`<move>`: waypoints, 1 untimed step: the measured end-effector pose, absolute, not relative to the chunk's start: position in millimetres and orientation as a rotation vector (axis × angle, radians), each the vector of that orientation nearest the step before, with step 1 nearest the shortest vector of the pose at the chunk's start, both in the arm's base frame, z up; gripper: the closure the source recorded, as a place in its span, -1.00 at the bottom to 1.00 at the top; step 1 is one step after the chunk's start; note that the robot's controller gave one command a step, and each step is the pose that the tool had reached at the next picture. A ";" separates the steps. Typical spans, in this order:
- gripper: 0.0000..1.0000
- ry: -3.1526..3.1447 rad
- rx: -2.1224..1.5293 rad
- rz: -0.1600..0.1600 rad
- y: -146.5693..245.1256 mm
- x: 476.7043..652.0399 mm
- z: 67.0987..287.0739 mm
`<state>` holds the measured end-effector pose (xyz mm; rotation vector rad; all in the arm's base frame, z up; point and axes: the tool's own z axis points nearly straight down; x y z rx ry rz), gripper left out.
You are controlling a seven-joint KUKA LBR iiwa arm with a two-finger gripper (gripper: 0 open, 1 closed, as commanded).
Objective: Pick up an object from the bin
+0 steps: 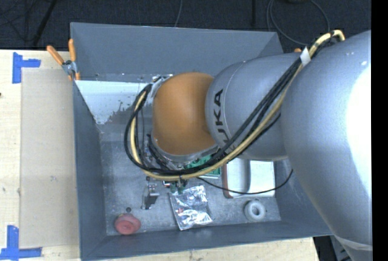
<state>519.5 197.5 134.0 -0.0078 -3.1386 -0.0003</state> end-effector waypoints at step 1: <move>-1.00 -3.066 0.660 -0.001 232.3 474.7 120.1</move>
Offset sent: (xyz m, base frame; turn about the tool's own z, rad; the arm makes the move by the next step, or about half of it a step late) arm -0.0434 0.0339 -0.0127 -0.4269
